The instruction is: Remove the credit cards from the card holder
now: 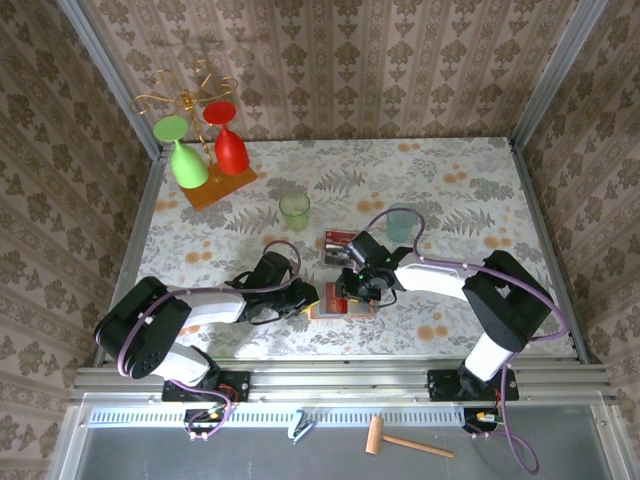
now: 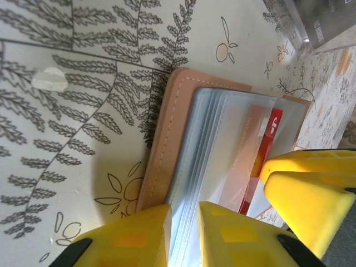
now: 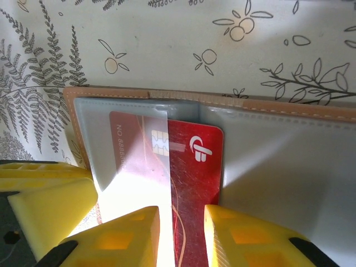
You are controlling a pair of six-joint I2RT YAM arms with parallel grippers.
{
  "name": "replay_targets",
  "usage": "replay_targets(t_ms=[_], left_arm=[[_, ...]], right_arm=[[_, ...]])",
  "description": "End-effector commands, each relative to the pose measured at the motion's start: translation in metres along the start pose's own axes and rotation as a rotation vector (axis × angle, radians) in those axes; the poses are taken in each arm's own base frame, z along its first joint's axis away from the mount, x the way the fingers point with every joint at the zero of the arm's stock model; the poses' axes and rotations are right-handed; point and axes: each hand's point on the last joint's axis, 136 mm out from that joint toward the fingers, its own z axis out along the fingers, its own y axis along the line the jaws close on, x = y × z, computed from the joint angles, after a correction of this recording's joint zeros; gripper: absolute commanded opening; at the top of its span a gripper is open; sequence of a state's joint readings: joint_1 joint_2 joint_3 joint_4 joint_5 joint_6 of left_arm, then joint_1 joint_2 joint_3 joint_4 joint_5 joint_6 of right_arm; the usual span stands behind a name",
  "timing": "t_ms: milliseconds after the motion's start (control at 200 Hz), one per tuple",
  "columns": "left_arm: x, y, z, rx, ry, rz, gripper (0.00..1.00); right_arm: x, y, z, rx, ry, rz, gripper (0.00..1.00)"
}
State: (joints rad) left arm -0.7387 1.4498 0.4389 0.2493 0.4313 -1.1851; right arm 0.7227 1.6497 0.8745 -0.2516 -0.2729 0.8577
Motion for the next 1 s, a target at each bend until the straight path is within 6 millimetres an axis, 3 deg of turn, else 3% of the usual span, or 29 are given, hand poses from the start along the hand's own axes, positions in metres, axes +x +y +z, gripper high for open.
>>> replay_targets(t_ms=[0,245,505,995], left_arm=[[0.001,0.002,-0.006,-0.025,0.003,0.008,0.21],[-0.007,-0.025,-0.016,0.003,-0.019,0.057,0.2],[-0.005,-0.044,-0.006,0.025,0.023,0.098,0.16],[0.006,-0.011,0.013,-0.053,0.07,0.056,0.11]], right_arm=[[-0.01,0.005,-0.014,0.0,-0.048,-0.023,0.27],[-0.011,0.005,-0.021,-0.014,-0.065,-0.021,0.27],[-0.01,0.001,-0.02,-0.039,-0.049,0.005,0.27],[-0.005,-0.005,-0.007,-0.099,-0.007,0.046,0.27]])
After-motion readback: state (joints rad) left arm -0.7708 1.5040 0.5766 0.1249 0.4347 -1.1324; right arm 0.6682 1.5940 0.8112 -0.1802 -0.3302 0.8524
